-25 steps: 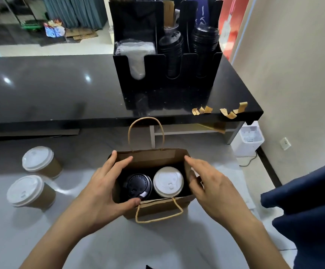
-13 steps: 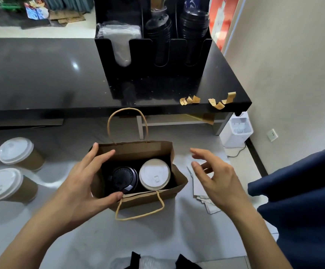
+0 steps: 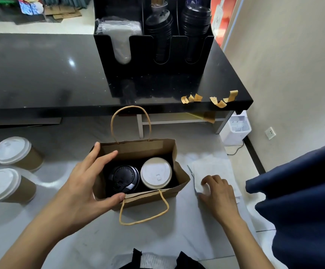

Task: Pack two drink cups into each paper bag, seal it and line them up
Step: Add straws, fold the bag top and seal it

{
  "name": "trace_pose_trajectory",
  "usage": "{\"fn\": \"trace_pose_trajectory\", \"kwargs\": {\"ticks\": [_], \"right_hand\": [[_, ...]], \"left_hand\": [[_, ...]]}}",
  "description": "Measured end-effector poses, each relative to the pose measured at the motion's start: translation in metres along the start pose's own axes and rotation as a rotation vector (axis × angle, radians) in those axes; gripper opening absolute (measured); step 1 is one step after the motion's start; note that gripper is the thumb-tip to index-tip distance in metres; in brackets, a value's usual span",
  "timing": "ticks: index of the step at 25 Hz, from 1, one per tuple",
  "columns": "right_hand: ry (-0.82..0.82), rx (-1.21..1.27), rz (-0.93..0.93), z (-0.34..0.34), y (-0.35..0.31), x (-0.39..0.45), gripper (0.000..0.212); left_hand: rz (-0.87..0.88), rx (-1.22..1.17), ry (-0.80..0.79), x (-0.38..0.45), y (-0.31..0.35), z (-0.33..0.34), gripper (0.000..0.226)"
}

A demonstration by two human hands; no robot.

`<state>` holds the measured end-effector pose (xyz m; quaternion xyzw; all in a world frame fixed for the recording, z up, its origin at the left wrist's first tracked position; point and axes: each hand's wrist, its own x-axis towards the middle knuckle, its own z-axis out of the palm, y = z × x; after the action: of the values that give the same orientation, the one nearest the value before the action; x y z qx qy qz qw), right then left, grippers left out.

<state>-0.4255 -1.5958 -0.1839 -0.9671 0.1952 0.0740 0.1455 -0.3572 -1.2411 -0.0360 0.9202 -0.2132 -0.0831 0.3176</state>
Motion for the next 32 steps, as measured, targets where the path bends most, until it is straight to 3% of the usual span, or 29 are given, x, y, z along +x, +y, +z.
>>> {"fn": "trace_pose_trajectory", "kwargs": {"ticks": [2, 6, 10, 14, 17, 21, 23, 26, 32], "right_hand": [[0.027, 0.013, -0.002, -0.001, 0.003, 0.004, 0.012], [0.03, 0.077, -0.003, -0.003, 0.003, 0.003, 0.011], [0.028, 0.049, -0.053, 0.006, 0.002, -0.004, 0.028], [0.106, 0.072, -0.07, 0.009, 0.007, -0.001, 0.004], [0.135, 0.098, -0.066, 0.01, 0.007, 0.0, 0.006], [0.129, 0.081, -0.089, 0.015, 0.006, -0.004, 0.027], [0.16, 0.083, -0.084, 0.017, 0.006, -0.004, 0.021], [0.191, 0.192, -0.047, 0.018, 0.005, -0.003, 0.011], [0.172, 0.698, 0.176, 0.006, 0.005, 0.0, 0.012]], "left_hand": [[0.001, -0.001, -0.007, 0.001, 0.0, 0.0, 0.093], [0.004, -0.003, -0.008, 0.001, -0.001, 0.0, 0.093], [0.008, 0.005, -0.01, 0.001, -0.002, 0.0, 0.093], [0.012, 0.005, -0.008, 0.0, -0.003, 0.0, 0.093], [0.015, 0.013, -0.007, 0.0, -0.004, 0.001, 0.093], [0.014, 0.01, -0.007, 0.0, -0.004, 0.001, 0.093], [0.011, 0.013, -0.01, -0.001, -0.005, 0.002, 0.093], [0.012, 0.01, -0.007, -0.001, -0.005, 0.002, 0.093], [0.002, 0.012, -0.018, -0.001, -0.003, 0.001, 0.093]]}}
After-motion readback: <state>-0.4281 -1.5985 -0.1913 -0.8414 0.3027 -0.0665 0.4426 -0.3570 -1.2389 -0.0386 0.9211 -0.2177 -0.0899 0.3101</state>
